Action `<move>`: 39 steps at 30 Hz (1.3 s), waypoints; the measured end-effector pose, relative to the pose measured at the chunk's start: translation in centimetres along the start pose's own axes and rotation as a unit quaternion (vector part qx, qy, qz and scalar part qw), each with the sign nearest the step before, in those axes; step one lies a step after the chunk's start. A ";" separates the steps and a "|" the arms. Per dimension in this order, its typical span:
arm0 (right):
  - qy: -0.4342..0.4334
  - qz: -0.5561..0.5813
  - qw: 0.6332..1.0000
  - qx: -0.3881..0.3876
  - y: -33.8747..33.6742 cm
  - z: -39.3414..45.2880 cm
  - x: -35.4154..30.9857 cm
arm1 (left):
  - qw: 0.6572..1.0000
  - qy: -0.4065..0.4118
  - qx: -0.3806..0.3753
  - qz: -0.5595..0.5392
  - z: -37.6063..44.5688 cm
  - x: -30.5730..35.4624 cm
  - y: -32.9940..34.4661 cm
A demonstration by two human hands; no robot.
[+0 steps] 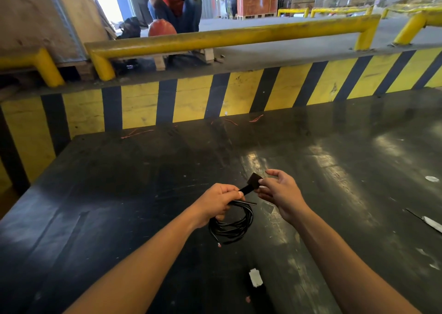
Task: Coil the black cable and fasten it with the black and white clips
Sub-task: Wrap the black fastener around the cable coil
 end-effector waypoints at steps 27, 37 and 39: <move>-0.154 -0.299 0.941 -0.046 0.4 0.6 -3.4 | 0.996 0.063 0.051 -0.033 -1.0 1.6 -1.0; -0.052 -0.130 0.964 -0.225 4.4 -0.9 -2.0 | 0.995 0.056 0.063 -0.048 -0.9 1.7 -1.6; -0.047 -0.126 0.963 -0.232 4.6 -1.0 -2.0 | 0.996 0.053 0.043 -0.052 -0.9 1.6 -1.1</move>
Point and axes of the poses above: each hand's wrist, its own z-axis towards the middle knuckle, its own y-axis out of the palm, x = y × z, the point moved 9 cm from there along z, towards the middle knuckle, and after that the axes turned 7 degrees about -y, right-handed, at the moved point
